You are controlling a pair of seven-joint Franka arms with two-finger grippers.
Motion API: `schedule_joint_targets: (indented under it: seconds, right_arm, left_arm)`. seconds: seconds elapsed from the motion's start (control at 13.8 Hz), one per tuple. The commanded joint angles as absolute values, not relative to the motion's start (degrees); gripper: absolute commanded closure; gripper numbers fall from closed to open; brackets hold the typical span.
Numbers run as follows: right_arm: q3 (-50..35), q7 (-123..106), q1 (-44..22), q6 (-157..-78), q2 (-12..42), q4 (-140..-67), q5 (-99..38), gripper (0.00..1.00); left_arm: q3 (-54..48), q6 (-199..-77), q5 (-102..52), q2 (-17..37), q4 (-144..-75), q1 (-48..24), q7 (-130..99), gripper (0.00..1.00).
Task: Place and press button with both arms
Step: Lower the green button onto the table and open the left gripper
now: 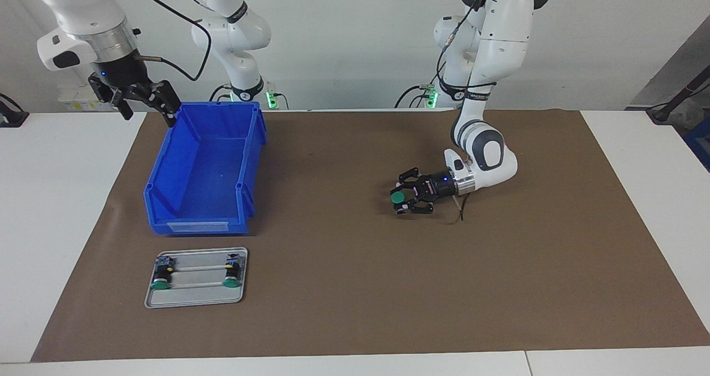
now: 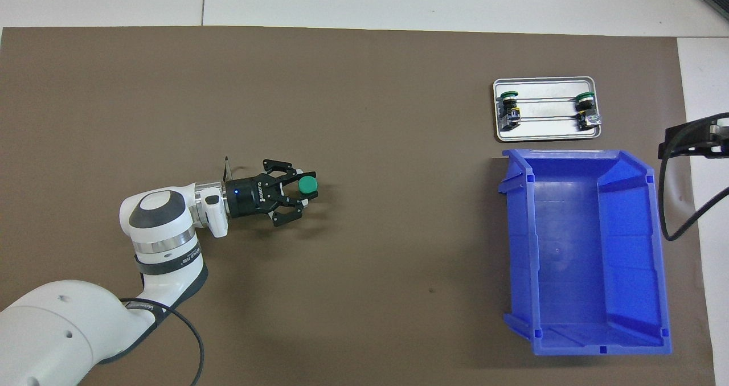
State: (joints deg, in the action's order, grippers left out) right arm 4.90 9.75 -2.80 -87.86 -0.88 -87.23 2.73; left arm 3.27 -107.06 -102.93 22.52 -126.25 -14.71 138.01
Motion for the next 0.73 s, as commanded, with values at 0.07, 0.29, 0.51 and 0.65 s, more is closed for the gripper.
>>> schedule_joint_targets:
  seconds: [0.07,0.29,0.51,0.65]
  right_arm:
    - [4.57,8.26,-2.02,-88.59,-2.11,-88.86,2.46,0.0]
    - [4.57,8.26,-2.02,-88.59,-2.11,-88.86,2.46,0.0]
    - [4.57,8.26,-2.02,-88.51,-2.11,-88.86,2.46,0.0]
    - [4.57,8.26,-2.02,-88.51,-2.11,-88.86,2.46,0.0]
  left_arm:
    - [3.43,-102.13,-103.89,22.5,-129.9,-12.13,139.92,1.0]
    - [3.43,-103.27,-103.89,22.76,-130.25,-12.22,142.73,1.0]
    - [3.52,-103.8,-103.8,22.76,-130.25,-12.22,143.88,1.0]
    - [3.52,-103.89,-103.8,22.76,-130.25,-12.22,143.88,1.0]
